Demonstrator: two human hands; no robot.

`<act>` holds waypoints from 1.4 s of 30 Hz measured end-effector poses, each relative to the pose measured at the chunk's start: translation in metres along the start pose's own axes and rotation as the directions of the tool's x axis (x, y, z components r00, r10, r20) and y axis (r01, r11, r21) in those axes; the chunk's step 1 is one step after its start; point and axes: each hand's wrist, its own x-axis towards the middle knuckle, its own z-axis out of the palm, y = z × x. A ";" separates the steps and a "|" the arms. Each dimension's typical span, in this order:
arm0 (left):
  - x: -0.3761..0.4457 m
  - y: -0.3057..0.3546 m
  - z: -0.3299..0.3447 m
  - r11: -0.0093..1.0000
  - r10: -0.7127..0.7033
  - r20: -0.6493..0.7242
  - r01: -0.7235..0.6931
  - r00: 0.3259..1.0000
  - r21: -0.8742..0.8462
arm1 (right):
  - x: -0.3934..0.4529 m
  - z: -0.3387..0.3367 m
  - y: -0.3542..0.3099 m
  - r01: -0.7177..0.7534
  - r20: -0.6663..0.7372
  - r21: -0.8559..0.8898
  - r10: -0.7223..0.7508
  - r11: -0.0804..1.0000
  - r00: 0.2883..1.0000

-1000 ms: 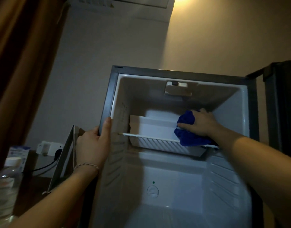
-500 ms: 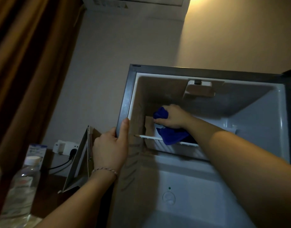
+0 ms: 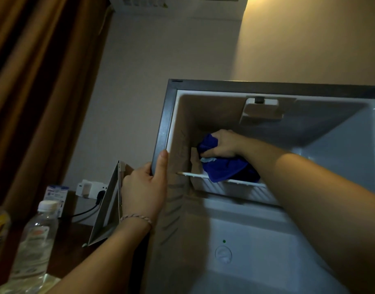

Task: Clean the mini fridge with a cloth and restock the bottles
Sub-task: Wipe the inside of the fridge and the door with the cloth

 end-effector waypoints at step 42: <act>-0.002 0.007 -0.001 0.999 -0.029 0.002 0.028 1.000 0.037 | -0.003 0.015 -0.013 -0.089 -0.104 -0.115 0.077 0.989 0.992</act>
